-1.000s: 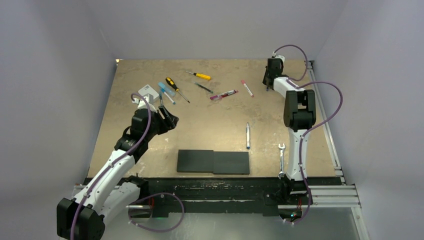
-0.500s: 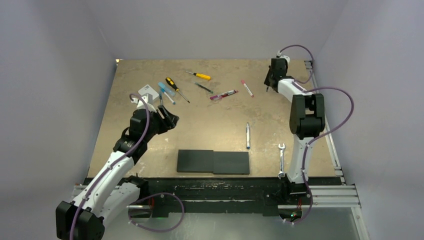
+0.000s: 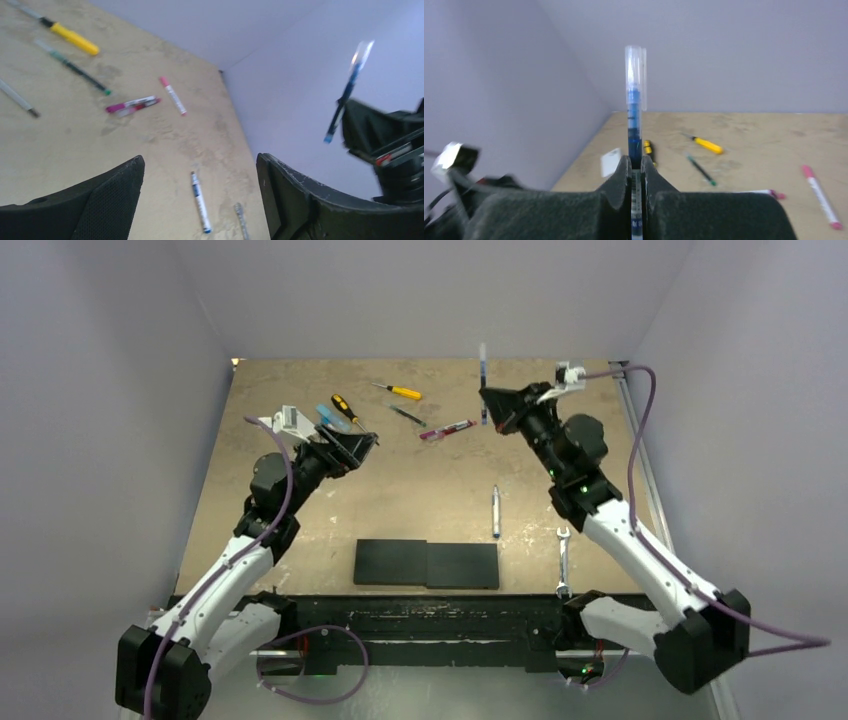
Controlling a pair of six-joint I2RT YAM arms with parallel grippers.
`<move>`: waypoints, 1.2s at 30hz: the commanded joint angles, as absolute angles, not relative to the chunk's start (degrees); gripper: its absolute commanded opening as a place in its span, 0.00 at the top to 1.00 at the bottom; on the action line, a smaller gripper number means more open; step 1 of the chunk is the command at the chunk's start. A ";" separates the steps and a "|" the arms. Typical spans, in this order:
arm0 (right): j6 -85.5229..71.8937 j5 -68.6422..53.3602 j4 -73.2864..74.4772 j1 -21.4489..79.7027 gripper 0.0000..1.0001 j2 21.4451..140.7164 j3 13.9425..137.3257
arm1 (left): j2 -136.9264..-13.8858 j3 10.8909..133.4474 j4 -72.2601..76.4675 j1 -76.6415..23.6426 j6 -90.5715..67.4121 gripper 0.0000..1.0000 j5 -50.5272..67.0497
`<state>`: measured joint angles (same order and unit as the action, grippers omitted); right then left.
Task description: Open the pen caps
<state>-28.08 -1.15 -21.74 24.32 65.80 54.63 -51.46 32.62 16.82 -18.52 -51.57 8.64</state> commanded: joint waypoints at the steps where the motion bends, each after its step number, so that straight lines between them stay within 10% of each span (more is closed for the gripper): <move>1: -30.84 -7.67 -26.48 28.76 1.00 57.30 44.83 | -53.79 32.21 39.45 -18.87 -57.96 0.18 17.65; 10: -37.92 -18.57 -34.60 31.19 1.00 43.30 28.94 | -68.12 38.14 64.42 -23.89 -63.87 0.23 33.68; 36: -39.21 -21.43 -37.50 32.50 1.00 44.31 27.77 | -78.20 51.93 48.71 -37.87 -50.25 0.52 28.31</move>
